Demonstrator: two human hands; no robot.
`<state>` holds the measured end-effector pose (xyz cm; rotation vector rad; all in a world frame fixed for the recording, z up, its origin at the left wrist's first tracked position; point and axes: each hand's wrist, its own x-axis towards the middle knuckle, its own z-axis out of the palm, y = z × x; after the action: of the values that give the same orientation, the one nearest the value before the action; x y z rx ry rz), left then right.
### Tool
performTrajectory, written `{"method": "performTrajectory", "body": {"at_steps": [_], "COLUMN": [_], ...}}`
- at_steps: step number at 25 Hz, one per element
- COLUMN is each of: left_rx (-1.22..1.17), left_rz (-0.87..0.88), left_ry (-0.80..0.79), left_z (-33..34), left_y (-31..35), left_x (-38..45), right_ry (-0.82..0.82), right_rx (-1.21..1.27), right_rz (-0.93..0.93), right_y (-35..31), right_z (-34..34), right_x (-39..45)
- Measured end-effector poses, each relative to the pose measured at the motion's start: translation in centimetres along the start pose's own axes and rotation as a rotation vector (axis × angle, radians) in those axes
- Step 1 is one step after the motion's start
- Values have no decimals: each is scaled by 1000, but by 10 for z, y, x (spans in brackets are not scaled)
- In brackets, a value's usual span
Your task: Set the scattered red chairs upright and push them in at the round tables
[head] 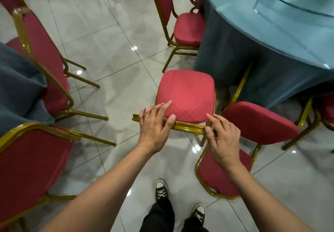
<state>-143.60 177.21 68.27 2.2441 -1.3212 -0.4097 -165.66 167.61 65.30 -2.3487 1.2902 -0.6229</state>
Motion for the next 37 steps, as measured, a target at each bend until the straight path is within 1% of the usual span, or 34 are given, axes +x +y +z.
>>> {"method": "performTrajectory", "body": {"at_steps": [3, 10, 15, 18, 27, 33, 37], "left_rx": [-4, 10, 11, 29, 61, 81, 75], "left_rz": [6, 83, 128, 157, 226, 250, 321], "left_ry": [-70, -157, -118, -89, -144, -191, -221], "left_z": [-6, -23, -21, -23, -43, -57, -59], "left_y": [1, -8, -9, -16, -42, -50, -50], "left_x": [18, 63, 69, 89, 207, 271, 312], "right_ry": [14, 25, 73, 116, 128, 52, 40], "right_rx": [19, -15, -48, -69, -61, -105, -110], "right_rz": [36, 147, 197, 240, 369, 420, 466], "right_y": [-3, -24, -26, -35, -74, -100, -107], "right_z": [-1, 4, 12, 21, 60, 74, 82], "right_x": [16, 33, 32, 45, 117, 160, 186]}}
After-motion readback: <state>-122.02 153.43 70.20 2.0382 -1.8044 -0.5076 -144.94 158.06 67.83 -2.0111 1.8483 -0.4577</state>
